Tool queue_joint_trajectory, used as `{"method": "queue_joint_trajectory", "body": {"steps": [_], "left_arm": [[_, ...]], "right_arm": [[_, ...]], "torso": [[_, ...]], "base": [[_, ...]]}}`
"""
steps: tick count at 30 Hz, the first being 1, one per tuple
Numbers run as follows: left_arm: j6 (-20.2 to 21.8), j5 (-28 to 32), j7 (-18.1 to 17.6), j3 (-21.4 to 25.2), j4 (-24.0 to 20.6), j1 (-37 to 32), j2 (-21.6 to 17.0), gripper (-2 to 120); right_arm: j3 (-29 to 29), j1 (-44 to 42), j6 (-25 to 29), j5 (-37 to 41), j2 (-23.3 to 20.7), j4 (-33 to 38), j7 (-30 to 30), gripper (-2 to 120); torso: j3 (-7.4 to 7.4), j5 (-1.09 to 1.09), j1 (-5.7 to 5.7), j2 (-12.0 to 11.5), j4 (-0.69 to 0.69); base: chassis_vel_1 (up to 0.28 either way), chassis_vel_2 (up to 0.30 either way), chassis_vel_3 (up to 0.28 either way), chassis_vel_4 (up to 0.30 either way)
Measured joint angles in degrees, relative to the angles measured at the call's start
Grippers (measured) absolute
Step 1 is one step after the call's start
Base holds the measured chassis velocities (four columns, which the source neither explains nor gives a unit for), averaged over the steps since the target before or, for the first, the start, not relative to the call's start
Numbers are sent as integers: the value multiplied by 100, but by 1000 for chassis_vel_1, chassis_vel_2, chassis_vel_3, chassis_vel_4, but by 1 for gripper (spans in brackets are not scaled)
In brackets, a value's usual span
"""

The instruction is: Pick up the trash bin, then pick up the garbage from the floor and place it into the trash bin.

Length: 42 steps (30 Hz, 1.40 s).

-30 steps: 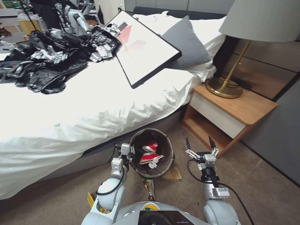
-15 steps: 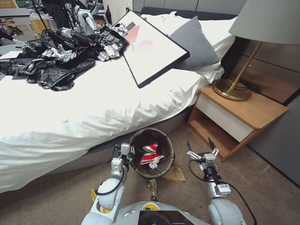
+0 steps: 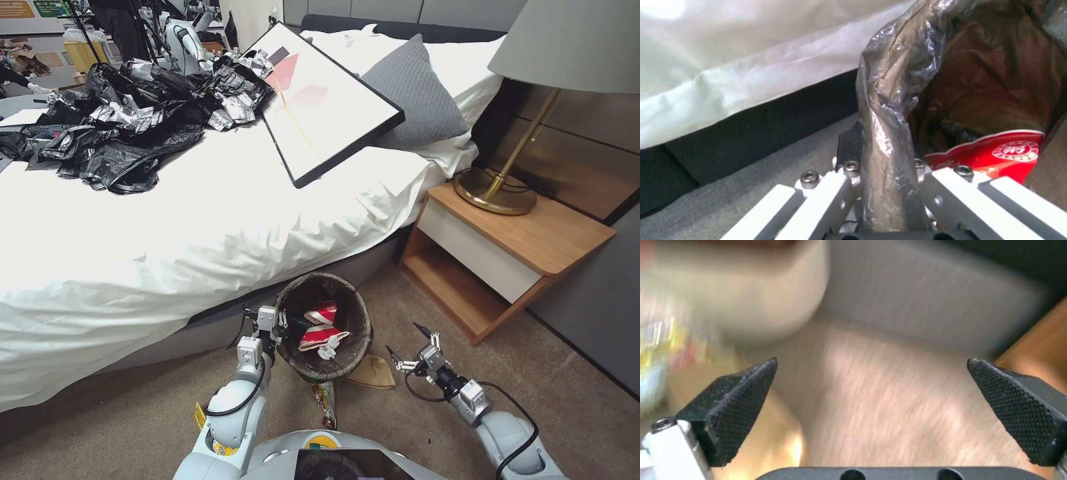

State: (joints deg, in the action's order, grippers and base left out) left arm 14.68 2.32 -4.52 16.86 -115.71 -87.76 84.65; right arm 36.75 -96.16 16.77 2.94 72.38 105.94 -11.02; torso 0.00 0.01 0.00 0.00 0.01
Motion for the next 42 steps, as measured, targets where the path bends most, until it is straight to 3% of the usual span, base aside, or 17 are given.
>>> {"method": "queue_joint_trajectory", "body": {"steps": [9,11,18,30,39,42], "left_arm": [[0,-2,-2,3,0,0,0,0],[0,-2,-3,5,0,1,0,0],[0,-2,-6,5,0,0,0,0],[0,-2,-9,4,0,0,-1,0],[-1,-2,-9,4,0,1,-1,0],[-1,-2,-9,4,0,0,0,0]], "right_arm": [[-114,438,5,-150,-781,-1084,-1324,100],[-304,843,77,-460,-1078,-1823,-1894,100],[-619,1637,476,-918,-1052,-3169,-2859,100],[-955,2427,822,-1320,-762,-4281,-3095,100],[-1104,2656,866,-1276,-660,-4466,-3061,100],[-1142,2662,890,-1152,-632,-4470,-3082,94]], "torso": [[0,0,0,0,0],[0,-1,0,0,-1],[0,-2,0,0,-1],[0,-2,0,0,-1],[0,-2,0,0,-1],[0,-2,0,0,-1]], "base": [[0,0,0,0],[0,0,0,0],[0,0,0,0],[0,0,0,0],[0,0,0,0],[0,0,0,0]]}}
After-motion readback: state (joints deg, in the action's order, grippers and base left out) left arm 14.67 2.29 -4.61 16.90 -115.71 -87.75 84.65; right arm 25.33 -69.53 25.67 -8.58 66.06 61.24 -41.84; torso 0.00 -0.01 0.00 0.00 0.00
